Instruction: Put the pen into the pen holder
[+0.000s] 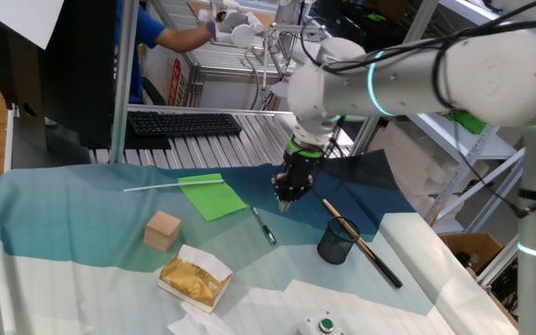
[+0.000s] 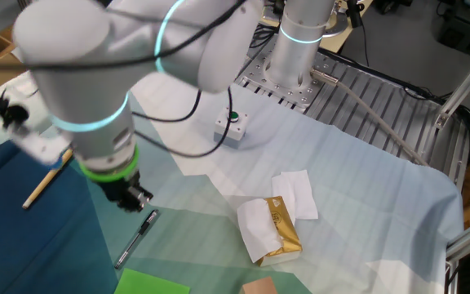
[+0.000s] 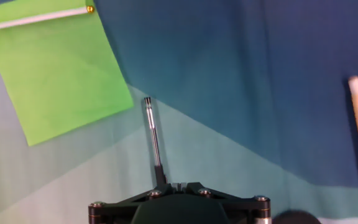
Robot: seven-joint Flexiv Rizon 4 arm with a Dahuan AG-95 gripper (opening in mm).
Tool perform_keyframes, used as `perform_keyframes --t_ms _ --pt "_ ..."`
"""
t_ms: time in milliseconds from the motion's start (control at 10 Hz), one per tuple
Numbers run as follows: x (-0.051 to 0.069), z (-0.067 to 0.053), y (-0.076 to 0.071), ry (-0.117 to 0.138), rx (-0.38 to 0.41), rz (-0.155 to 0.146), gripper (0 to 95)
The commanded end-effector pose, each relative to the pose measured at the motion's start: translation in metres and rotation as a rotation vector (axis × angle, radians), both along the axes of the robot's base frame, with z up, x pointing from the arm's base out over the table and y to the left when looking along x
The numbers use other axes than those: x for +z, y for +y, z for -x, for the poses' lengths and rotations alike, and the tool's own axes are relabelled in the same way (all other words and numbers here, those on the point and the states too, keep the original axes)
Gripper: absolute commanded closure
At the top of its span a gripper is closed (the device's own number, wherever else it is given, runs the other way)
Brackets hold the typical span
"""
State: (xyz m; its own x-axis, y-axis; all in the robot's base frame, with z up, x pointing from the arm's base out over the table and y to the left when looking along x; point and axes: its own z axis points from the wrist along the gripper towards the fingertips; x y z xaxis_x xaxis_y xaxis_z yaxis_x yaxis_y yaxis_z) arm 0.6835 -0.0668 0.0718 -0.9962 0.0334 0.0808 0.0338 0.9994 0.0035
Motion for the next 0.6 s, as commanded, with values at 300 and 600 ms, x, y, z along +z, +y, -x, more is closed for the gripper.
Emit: perform_keyframes --t_ms 300,600 --pt "-0.009 0.006 0.007 -0.002 -0.034 0.03 95.0" --pt "-0.019 0.014 0.008 -0.002 -0.09 0.024 57.0"
